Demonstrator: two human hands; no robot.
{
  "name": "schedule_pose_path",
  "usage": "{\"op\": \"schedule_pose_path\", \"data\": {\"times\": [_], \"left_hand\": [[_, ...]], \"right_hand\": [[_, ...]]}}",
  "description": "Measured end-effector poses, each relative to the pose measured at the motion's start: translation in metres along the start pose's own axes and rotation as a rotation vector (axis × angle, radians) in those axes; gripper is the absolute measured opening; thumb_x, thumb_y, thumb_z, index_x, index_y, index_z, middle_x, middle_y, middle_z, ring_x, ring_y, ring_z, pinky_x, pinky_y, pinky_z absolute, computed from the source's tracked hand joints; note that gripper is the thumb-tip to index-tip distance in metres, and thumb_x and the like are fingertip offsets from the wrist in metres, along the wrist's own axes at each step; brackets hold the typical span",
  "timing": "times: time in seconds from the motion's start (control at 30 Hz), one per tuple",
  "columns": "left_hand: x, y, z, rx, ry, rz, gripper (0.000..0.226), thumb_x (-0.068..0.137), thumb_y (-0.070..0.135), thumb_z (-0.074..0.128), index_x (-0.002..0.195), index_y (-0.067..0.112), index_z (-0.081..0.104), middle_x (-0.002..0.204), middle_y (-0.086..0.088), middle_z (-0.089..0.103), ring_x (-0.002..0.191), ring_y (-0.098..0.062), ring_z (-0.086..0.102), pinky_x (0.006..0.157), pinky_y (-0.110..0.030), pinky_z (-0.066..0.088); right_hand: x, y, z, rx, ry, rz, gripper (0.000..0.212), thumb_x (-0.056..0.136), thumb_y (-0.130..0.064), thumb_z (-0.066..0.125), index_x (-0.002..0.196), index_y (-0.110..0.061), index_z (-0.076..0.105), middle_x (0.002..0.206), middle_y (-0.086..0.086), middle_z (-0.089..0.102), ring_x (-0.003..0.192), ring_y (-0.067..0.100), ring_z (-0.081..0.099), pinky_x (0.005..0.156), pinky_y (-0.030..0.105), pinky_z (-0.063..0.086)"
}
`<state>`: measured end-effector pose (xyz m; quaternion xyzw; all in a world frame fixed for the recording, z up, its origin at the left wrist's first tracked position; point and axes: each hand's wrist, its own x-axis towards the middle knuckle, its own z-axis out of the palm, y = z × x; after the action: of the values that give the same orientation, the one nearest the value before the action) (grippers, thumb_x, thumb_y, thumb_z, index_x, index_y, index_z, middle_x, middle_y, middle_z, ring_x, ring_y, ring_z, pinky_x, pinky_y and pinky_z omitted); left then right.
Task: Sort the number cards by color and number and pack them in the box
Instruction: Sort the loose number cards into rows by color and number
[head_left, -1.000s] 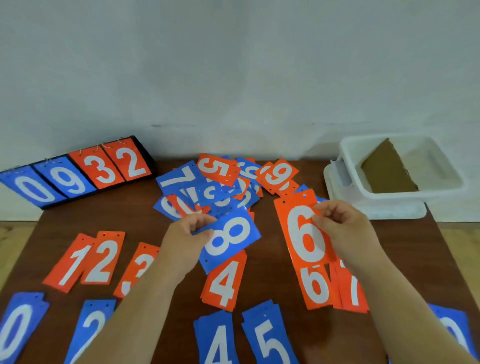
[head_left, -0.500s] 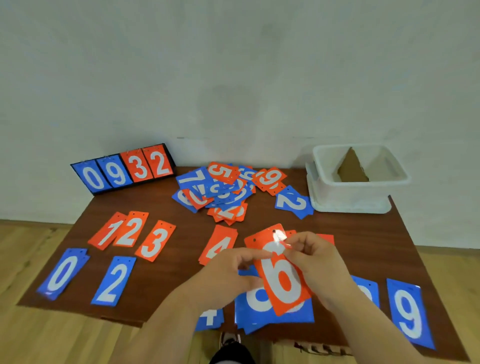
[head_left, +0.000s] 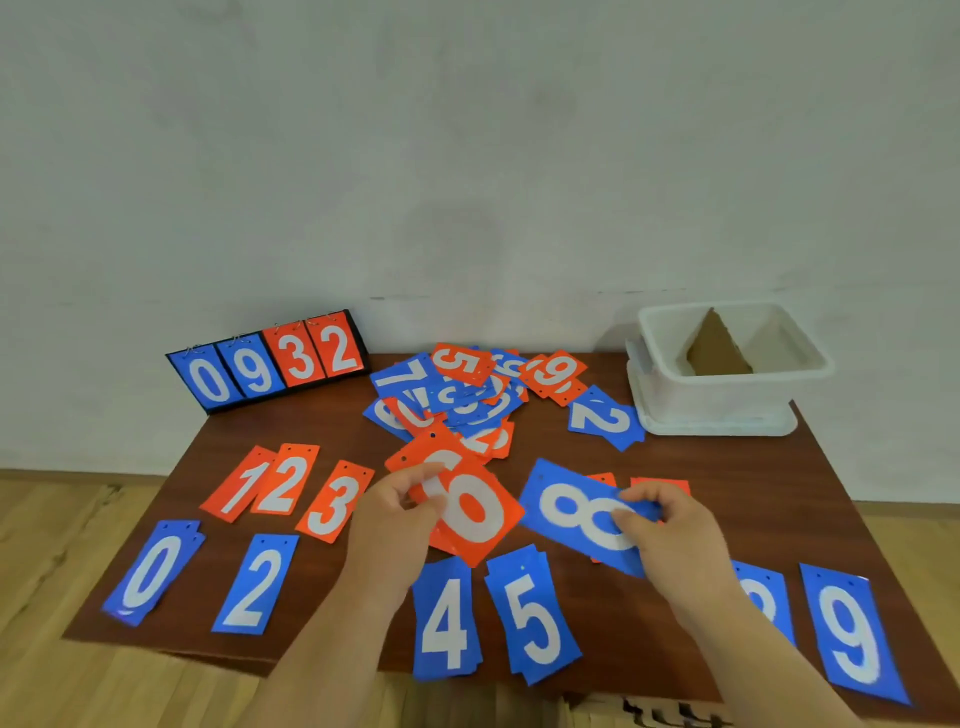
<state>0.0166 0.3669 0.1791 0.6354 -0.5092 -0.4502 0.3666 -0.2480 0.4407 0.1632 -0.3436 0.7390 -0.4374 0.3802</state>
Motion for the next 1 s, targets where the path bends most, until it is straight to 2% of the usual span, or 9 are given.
{"op": "schedule_pose_path", "data": {"times": [0.23,0.43,0.53,0.7,0.77,0.83,0.9,0.97,1.0], "left_hand": [[0.027,-0.033,-0.041,0.225,-0.060,-0.055,0.035,0.098,0.011,0.063,0.119,0.038,0.067,0.141,0.003,0.056,0.128,-0.019,0.053,0.095,-0.032,0.053],[0.053,-0.053,-0.032,0.250,-0.290,-0.099,0.035,0.099,0.012,0.062,0.117,0.041,0.066,0.146,0.003,0.053,0.130,-0.020,0.052,0.094,-0.032,0.055],[0.058,-0.060,-0.012,0.259,-0.416,-0.112,0.038,0.099,0.008,0.059,0.118,0.039,0.067,0.145,0.001,0.054,0.129,-0.021,0.054,0.093,-0.034,0.056],[0.052,-0.055,0.034,0.303,-0.568,-0.033,0.041,0.097,0.008,0.061,0.113,0.045,0.065,0.142,0.002,0.056,0.117,-0.018,0.061,0.085,-0.027,0.055],[0.051,-0.051,0.055,0.330,-0.614,-0.012,0.042,0.097,0.009,0.062,0.120,0.043,0.065,0.144,0.004,0.054,0.116,-0.015,0.061,0.083,-0.024,0.056],[0.051,-0.049,0.077,0.381,-0.635,-0.003,0.044,0.097,0.009,0.063,0.126,0.041,0.064,0.145,0.003,0.054,0.098,-0.008,0.066,0.065,-0.013,0.051],[0.052,-0.051,0.099,0.406,-0.646,-0.014,0.046,0.096,0.007,0.063,0.129,0.040,0.064,0.140,0.000,0.058,0.067,-0.005,0.065,0.049,-0.016,0.045],[0.052,-0.052,0.121,0.380,-0.642,-0.039,0.049,0.095,0.005,0.063,0.129,0.039,0.064,0.137,-0.002,0.059,0.049,-0.005,0.058,0.045,-0.020,0.045],[0.053,-0.052,0.132,0.364,-0.630,-0.041,0.049,0.094,0.004,0.063,0.128,0.039,0.065,0.138,-0.001,0.059,0.051,-0.006,0.059,0.047,-0.022,0.048]], "right_hand": [[0.001,0.019,0.051,0.108,0.107,0.186,0.013,0.087,-0.002,0.068,0.087,-0.014,0.066,0.084,0.010,0.070,0.066,0.029,0.061,0.061,0.043,0.052],[-0.018,0.046,0.063,0.118,0.198,0.366,0.014,0.094,-0.010,0.065,0.083,-0.015,0.074,0.086,0.007,0.075,0.077,0.026,0.071,0.065,0.042,0.059],[-0.035,0.065,0.057,0.105,0.278,0.435,0.013,0.094,-0.013,0.068,0.085,-0.017,0.076,0.088,0.002,0.077,0.083,0.022,0.073,0.074,0.046,0.063],[-0.059,0.087,0.026,0.102,0.360,0.480,0.011,0.096,-0.009,0.066,0.095,-0.018,0.073,0.096,-0.001,0.075,0.084,0.019,0.072,0.059,0.031,0.056],[-0.059,0.097,0.010,0.091,0.397,0.485,0.014,0.096,-0.008,0.066,0.097,-0.020,0.071,0.100,-0.003,0.074,0.084,0.020,0.072,0.061,0.034,0.056],[-0.057,0.111,-0.007,0.016,0.412,0.493,0.016,0.095,-0.010,0.066,0.101,-0.024,0.068,0.104,-0.005,0.071,0.082,0.020,0.070,0.060,0.035,0.055],[-0.052,0.123,-0.026,-0.099,0.394,0.487,0.018,0.095,-0.013,0.064,0.108,-0.026,0.066,0.105,-0.008,0.069,0.073,0.014,0.066,0.055,0.029,0.050],[-0.045,0.132,-0.049,-0.221,0.367,0.458,0.022,0.096,-0.015,0.062,0.114,-0.029,0.063,0.105,-0.012,0.065,0.074,0.010,0.065,0.055,0.026,0.048],[-0.040,0.136,-0.062,-0.269,0.351,0.450,0.024,0.097,-0.016,0.062,0.115,-0.031,0.061,0.104,-0.014,0.062,0.075,0.009,0.064,0.055,0.025,0.048]]}}
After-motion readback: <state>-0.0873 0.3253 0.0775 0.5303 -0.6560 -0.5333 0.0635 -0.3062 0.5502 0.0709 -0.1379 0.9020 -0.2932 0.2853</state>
